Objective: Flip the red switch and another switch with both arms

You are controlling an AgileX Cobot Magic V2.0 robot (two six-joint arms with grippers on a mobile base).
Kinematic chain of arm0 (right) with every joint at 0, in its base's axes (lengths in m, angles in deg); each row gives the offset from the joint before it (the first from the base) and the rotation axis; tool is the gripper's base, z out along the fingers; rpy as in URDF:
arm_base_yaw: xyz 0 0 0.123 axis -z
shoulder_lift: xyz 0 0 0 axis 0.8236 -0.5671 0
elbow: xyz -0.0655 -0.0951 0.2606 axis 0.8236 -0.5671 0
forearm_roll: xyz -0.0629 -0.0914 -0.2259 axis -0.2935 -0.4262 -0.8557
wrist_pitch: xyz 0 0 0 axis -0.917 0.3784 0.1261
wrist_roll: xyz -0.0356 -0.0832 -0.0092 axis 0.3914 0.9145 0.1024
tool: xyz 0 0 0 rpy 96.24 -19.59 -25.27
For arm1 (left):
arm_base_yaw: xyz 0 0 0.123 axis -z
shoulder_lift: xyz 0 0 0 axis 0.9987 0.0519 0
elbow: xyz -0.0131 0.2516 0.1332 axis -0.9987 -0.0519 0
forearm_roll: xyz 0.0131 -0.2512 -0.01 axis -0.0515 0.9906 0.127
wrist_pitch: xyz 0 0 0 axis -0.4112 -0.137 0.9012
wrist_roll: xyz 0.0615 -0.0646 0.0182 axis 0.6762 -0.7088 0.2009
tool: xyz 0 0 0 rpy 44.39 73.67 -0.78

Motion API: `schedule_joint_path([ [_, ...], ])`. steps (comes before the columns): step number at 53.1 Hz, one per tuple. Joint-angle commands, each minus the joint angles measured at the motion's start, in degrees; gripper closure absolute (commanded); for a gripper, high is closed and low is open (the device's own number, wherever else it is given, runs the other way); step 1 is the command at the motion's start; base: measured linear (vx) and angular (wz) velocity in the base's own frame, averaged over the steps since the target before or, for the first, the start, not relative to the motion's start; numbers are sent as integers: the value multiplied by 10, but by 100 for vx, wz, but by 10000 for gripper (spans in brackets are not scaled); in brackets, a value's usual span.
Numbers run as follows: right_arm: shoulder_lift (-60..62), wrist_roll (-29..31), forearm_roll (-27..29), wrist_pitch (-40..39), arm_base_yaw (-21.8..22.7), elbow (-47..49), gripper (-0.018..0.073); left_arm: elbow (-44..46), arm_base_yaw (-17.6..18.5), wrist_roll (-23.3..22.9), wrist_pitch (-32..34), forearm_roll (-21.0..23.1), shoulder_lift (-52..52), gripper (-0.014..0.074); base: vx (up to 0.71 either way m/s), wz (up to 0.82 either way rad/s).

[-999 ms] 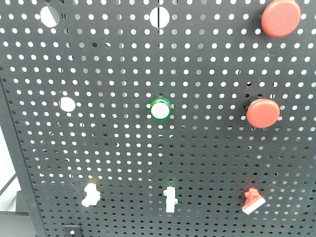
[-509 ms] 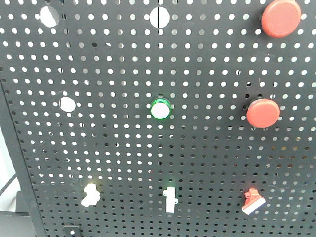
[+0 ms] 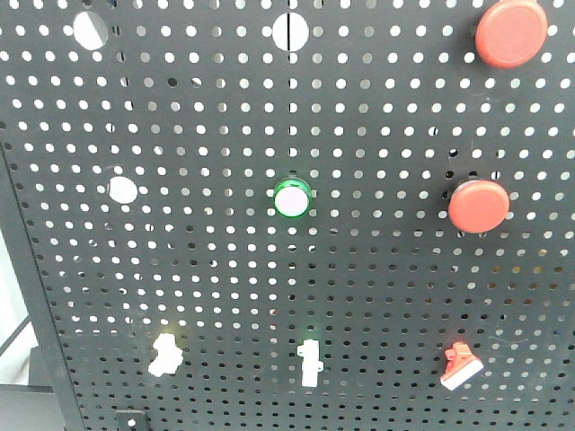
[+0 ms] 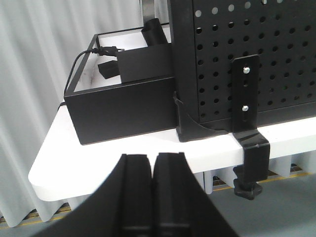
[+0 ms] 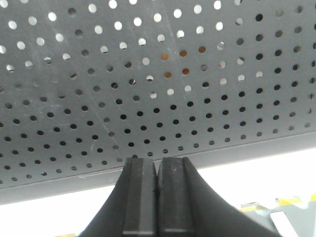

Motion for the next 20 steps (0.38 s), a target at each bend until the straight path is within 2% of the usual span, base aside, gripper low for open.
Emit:
schedule_joint_path([
  [1,7,0,-4,-44,4,-3,566,-11,-1,-4,47,2,-10,594,0,0],
  [20,7,0,-4,-44,4,-3,566,-11,-1,-4,47,2,-10,594,0,0],
])
